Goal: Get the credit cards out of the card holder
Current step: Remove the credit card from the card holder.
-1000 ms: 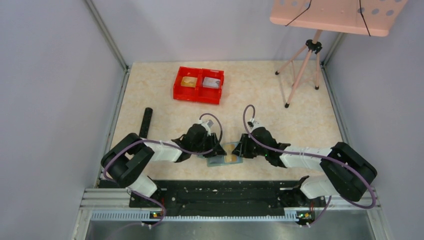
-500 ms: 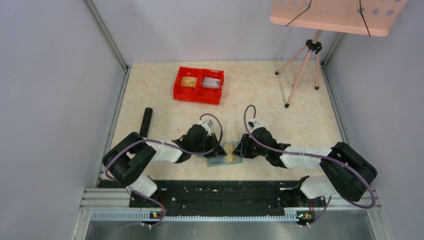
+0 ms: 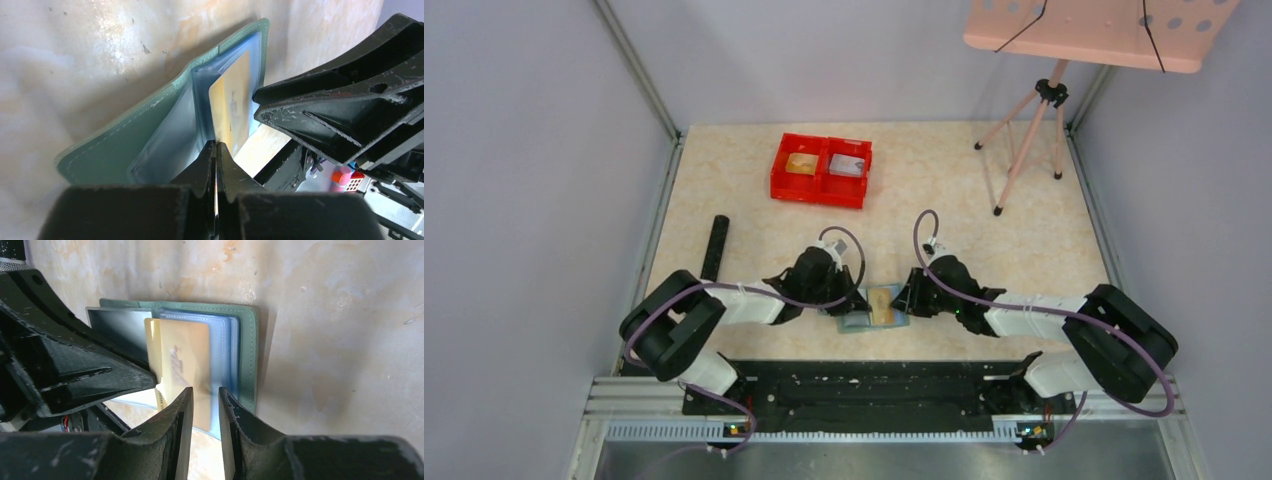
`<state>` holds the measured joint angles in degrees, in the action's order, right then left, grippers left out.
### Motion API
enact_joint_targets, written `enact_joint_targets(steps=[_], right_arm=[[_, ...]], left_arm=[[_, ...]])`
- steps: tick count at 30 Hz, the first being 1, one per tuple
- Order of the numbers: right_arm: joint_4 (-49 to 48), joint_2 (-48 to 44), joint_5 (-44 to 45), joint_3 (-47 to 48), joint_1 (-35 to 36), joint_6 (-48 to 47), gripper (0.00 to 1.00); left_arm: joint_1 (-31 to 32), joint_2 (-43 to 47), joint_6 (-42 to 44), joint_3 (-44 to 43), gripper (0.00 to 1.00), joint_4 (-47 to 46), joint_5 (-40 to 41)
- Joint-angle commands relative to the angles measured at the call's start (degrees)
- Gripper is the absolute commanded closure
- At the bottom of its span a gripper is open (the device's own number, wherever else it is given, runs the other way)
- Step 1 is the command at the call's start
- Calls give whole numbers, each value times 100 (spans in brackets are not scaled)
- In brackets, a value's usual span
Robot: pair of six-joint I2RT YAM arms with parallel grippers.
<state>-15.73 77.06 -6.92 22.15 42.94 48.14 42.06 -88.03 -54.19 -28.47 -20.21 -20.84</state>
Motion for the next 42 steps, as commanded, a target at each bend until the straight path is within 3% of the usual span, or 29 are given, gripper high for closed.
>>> enact_joint_targets(steps=[1,9,19,25,32,38,42], right_arm=[[345,120,303,-144,-106,-124,74],[326,-114,178,-63,-119,-384,73],[115,-1100,-893,474,-233,-2000,56],[-794,-1053,-2446,687,-720,-2565,51],[-542,-275,-4332,1508,-1167,-2959,38],[-98,594,-5836,2032,-1159,-3265,39],[-144,666,-6124,1937,-1073,-3353,41]], left_arm=[[-160,540,456,-332,100,1052,18],[-535,1313,594,-204,100,1712,10],[-679,1858,1080,-141,100,1955,-364],[-686,2188,1292,-25,100,1720,-868],[-685,2598,1603,-45,100,1633,-1697],[-688,2693,1780,-171,100,1794,-1986],[-682,2658,1789,-157,100,1765,-2020]])
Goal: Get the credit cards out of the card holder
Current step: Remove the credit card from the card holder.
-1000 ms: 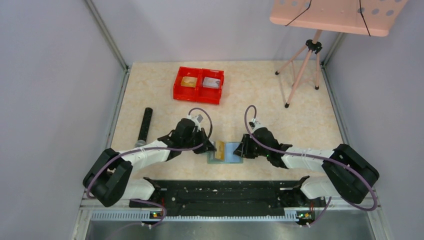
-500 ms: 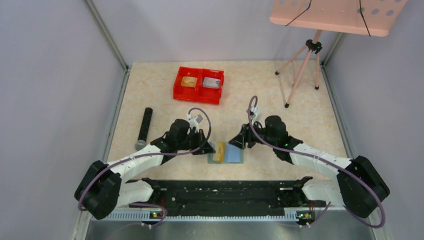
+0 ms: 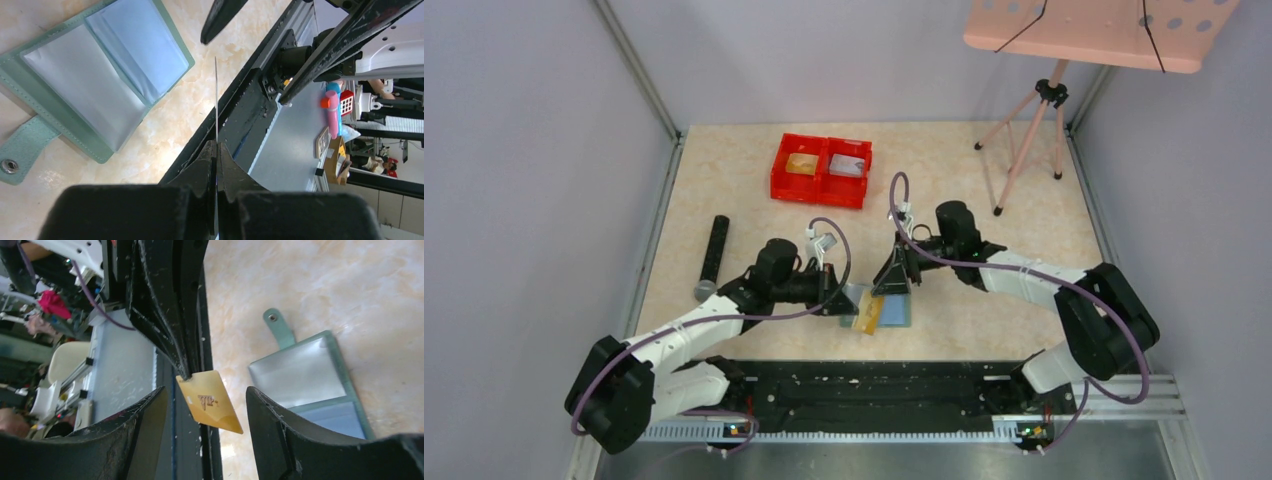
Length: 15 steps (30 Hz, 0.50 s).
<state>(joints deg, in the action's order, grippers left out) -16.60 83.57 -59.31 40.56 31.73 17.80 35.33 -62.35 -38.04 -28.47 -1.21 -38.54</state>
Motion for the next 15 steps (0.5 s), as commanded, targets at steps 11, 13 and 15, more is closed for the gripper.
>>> enact_joint_targets(steps=[11,13,15], right_arm=[[36,361,-642,28,213,-468,48],[22,336,-624,8,211,-455,58],[-21,273,-628,-31,212,-429,75]], left_arm=[[-15,-137,141,-245,100,-437,-604],[-14,-155,186,-269,100,-387,-581],[-15,-161,211,-306,100,-277,-452]])
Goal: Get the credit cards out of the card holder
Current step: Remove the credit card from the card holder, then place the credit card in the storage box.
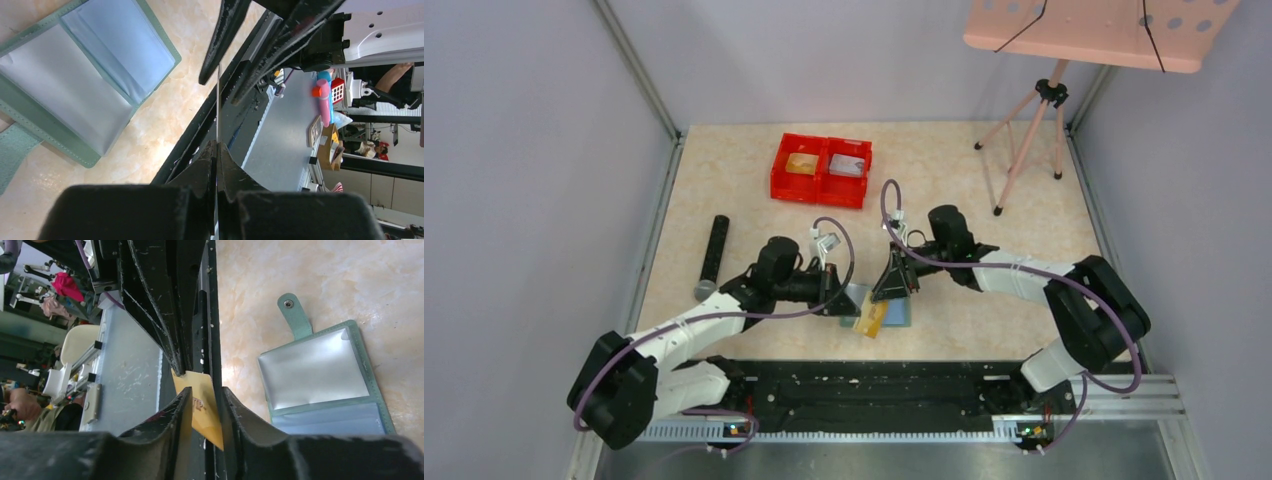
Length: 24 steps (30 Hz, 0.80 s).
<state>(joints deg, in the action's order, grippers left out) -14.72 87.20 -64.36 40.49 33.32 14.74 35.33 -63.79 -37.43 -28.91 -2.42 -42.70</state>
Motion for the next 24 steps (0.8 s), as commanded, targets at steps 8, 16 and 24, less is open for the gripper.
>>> enact_joint_targets(steps=[8,16,24], right_arm=[[-1101,-696,828,-270,-28,1367,100],[-2168,-1790,2141,-895,-208,3216,100],[-3017,-2468,3403,-1466,-211,4283,100]], left_arm=[[-300,1,-49,-612,72,-83,158],[-832,183,-341,-878,47,-332,340],[-881,-145,-1530,-520,42,-2466,-276]])
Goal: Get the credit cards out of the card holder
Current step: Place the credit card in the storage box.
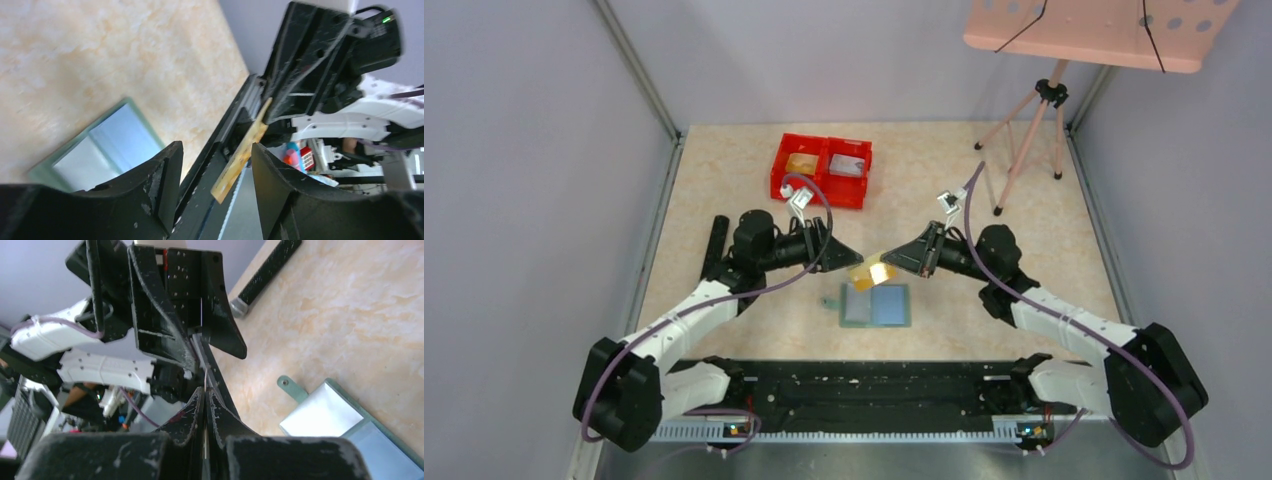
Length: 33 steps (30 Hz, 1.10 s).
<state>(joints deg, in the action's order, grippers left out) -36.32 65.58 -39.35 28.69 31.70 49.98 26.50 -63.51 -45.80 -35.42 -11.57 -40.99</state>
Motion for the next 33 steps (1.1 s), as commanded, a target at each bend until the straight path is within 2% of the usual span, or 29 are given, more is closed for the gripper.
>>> enact_joint_targets(steps=[1,8,14,19,27,30,33], right_arm=[[-902,-362,1051,-333,-48,800,100],[-656,-830,1948,-662,-42,864,100],[-659,-1166,2364,-851,-50,1117,100],[-1192,-1125,2459,-1076,-50,1566,100],[-1331,-1073,2577,-1215,-42,1803,100],[-1319,-1066,2617,-1268,-50,1806,100],[-1308,-1032,2612,-1322,-43,1795,100]], left_arm=[[3,-221,-806,176,42,-1754,-501],[27,-380,-1319,499,39,-2742,-548],[86,-491,-1375,582,39,-2963,-488],[212,-793,-1498,411,42,-3097,-506],[240,-1094,-1937,475,59,-3856,-442],[237,-1119,-1974,464,68,-3879,-381],[236,-1167,-1985,425,81,-3860,-357]])
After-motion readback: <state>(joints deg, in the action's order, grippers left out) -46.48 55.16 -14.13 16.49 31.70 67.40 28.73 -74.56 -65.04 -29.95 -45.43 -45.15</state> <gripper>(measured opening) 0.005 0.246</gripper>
